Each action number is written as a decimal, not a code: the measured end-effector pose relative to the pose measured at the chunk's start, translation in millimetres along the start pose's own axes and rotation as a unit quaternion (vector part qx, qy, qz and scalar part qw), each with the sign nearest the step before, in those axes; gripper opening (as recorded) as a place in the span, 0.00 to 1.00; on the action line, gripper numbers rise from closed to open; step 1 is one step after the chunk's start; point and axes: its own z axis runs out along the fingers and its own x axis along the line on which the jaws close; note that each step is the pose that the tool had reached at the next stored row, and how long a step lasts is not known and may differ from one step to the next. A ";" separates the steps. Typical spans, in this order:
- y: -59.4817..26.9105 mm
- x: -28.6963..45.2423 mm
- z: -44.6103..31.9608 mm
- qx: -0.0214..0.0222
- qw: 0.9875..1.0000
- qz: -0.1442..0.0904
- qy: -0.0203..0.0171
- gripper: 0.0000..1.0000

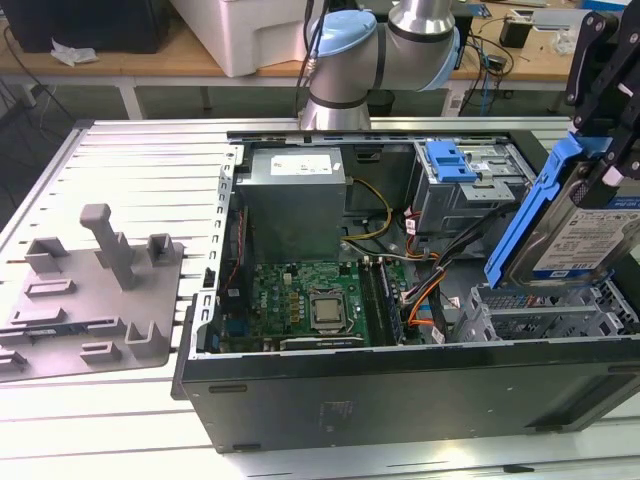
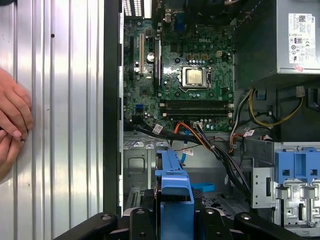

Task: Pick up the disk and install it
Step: 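Insert the disk into the insertion slot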

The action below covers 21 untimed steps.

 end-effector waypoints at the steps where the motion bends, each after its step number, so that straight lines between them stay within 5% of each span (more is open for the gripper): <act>1: 0.0 0.0 0.0 0.000 1.000 -0.001 0.000 0.36; 21: -0.1 3.7 3.4 0.000 1.000 -0.010 0.000 0.36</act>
